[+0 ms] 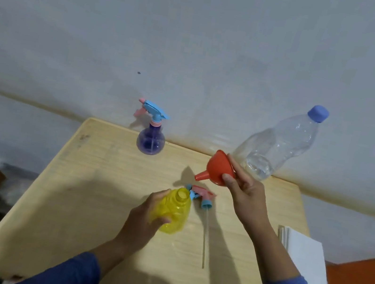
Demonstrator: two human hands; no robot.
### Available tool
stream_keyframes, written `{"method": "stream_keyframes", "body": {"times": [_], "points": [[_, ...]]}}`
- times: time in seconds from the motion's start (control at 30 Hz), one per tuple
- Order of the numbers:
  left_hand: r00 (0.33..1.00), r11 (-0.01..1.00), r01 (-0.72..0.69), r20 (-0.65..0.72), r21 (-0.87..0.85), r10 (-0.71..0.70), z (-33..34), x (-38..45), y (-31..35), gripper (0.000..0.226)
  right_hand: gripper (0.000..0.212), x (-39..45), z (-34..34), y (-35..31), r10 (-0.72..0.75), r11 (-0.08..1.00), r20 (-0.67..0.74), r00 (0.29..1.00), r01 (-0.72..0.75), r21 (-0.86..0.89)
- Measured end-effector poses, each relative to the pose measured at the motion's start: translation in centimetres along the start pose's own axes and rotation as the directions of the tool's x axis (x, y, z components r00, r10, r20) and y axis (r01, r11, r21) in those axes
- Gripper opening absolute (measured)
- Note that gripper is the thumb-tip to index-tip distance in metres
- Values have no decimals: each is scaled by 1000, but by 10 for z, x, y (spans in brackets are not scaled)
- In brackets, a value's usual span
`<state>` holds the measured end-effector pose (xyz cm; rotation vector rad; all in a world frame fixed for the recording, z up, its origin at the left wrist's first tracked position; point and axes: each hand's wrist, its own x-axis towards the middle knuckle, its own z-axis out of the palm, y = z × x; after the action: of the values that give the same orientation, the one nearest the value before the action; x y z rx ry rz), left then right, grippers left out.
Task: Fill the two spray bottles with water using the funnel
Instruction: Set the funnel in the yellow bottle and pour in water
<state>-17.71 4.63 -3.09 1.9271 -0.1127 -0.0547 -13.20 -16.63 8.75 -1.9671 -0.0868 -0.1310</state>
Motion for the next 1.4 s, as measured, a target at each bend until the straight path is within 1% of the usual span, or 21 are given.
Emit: {"method": "stream_keyframes", "body": {"times": [0.07,0.13,0.33,0.43,0.53,0.6,0.83,0.87,0.93,1.0,1.07,1.13,1.17,1.2,1.23,1.27,1.3,1.33,1.37,1.4], "points": [[1000,1000,26,4,4,-26,1,2,-2,60,47,-5,1,-9,-55,997,20,998,56,-52],[999,999,34,2,-21,-34,1,3,-4,63,50,-11,5,-14,-106,989,48,993,110,-98],[1000,994,10,-11,-106,-11,-1,3,-9,67,48,-24,19,-17,-172,964,143,975,196,-178],[1000,991,17,-12,-136,-19,-2,3,-9,66,42,-26,20,-21,-245,931,194,950,286,-225],[1000,988,25,-4,-153,-26,-4,3,-8,65,31,-29,22,-24,-325,903,267,907,382,-199],[999,987,37,0,-159,-37,-4,2,-7,62,35,-31,26,-22,-355,877,313,881,429,-214],[998,986,66,29,-154,-62,-6,1,-5,61,27,-36,25,-15,-370,833,366,854,479,-277],[998,987,65,34,-146,-60,-7,2,-5,61,28,-37,26,-16,-373,834,365,853,481,-271],[997,991,62,51,-119,-56,-9,2,-4,60,36,-40,24,-21,-366,858,327,871,452,-244],[996,995,48,78,-89,-41,-11,3,-2,60,43,-43,19,-28,-321,906,223,920,368,-212],[994,998,35,105,-61,-28,-14,3,0,61,38,-44,14,-31,-287,933,70,956,295,-207],[990,999,31,138,-25,-27,-18,4,-1,71,31,-40,11,-26,-232,942,-78,969,205,-264],[988,1000,29,153,2,-28,-22,4,-1,77,29,-36,9,-22,-174,945,-124,977,130,-301],[986,999,24,166,34,-29,-27,6,0,78,28,-33,7,-18,-96,936,-133,986,44,-348],[983,997,18,178,78,-32,-34,8,2,75,30,-29,4,-14,-10,906,-100,995,-33,-421],[981,991,11,192,131,-36,-41,12,4,69,35,-25,0,-9,87,852,-30,996,-90,-515],[976,979,2,213,202,-46,-49,18,7,63,40,-21,-3,-5,194,784,57,979,-120,-610],[968,957,-9,242,290,-64,-57,25,10,57,44,-17,-6,-2,301,711,133,945,-129,-691],[957,921,-21,275,389,-94,-65,34,14,53,48,-14,-8,0,389,644,179,904,-128,-754],[942,879,-32,308,476,-133,-72,44,19,50,50,-10,-10,2,450,589,196,871,-124,-798]]}}
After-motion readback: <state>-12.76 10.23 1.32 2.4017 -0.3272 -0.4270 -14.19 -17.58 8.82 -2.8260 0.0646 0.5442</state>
